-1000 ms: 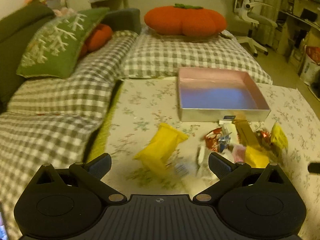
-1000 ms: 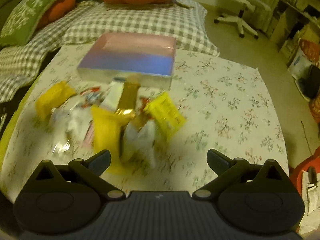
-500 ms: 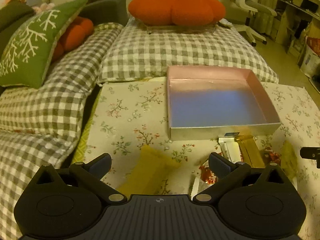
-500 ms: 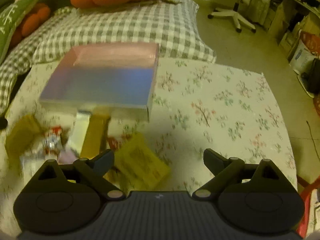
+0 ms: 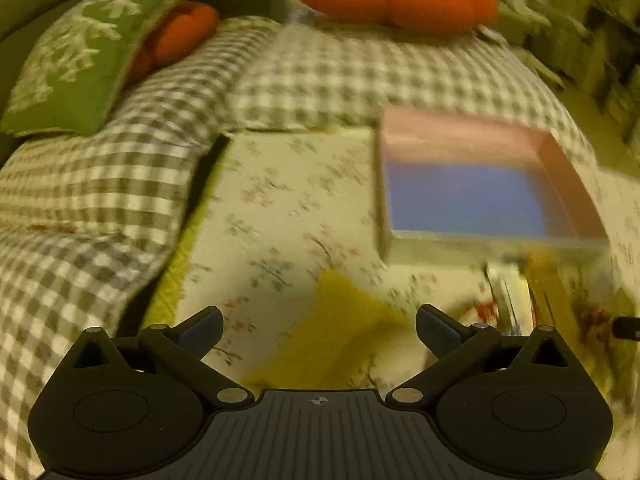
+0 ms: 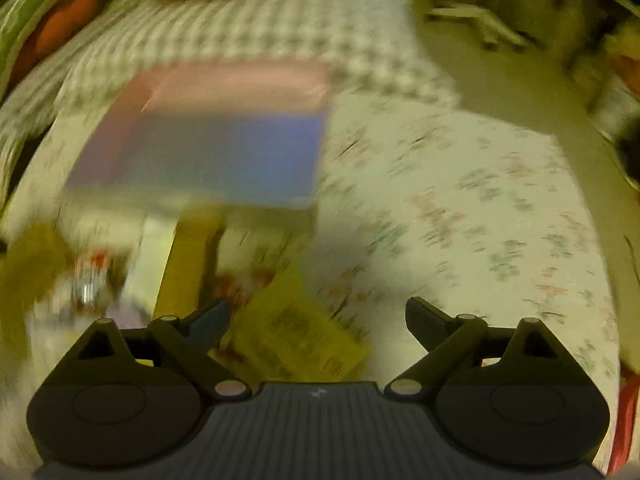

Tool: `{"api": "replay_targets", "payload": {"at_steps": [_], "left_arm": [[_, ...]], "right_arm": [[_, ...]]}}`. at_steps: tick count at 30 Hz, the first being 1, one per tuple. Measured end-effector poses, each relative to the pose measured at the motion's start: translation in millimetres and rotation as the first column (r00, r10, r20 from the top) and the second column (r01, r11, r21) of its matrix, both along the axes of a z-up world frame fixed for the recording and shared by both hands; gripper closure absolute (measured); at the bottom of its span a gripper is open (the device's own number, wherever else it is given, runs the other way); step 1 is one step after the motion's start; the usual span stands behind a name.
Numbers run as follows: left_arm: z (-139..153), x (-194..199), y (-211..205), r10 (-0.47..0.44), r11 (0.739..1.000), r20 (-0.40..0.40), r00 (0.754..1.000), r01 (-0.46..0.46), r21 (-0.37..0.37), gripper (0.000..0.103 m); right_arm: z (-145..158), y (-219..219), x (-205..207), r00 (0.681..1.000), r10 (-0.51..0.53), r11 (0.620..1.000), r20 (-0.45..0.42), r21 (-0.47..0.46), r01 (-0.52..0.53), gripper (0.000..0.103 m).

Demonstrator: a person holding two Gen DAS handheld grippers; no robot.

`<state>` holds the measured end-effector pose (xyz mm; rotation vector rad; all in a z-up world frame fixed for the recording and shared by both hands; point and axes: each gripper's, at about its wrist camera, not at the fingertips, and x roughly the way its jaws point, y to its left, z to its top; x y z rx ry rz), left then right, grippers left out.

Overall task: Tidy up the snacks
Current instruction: 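Grasp the yellow pouch with the left gripper while the right grasps the red candy wrapper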

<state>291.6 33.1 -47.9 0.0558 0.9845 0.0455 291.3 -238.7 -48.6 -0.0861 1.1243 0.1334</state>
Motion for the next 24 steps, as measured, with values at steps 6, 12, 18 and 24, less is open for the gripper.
{"api": "replay_targets", "payload": {"at_steps": [6, 12, 18, 24], "left_arm": [[-31.4, 4.2, -17.5, -0.113, 0.992, -0.069, 0.991, 0.117, 0.051, 0.0], [-63.1, 17.8, -20.0, -0.077, 0.987, -0.128, 0.989, 0.094, 0.128, 0.001], [-60.7, 17.0, -16.9, -0.101, 0.993, -0.094, 0.99, 0.107, 0.058, 0.05], [-54.4, 12.7, -24.4, -0.106, 0.989, -0.082, 0.991, 0.114, 0.092, 0.064]], "right_arm": [[-8.2, 11.3, -8.2, 0.995, 0.098, 0.993, 0.029, -0.075, -0.096, 0.019], [-19.0, 12.5, -5.8, 0.996, 0.089, 0.996, 0.014, -0.02, -0.088, 0.043], [-15.7, 18.0, -5.2, 0.996, 0.095, 0.995, 0.005, -0.031, -0.094, 0.073], [2.8, 5.6, -3.9, 0.997, 0.058, 0.998, 0.048, 0.009, -0.058, 0.073]]}}
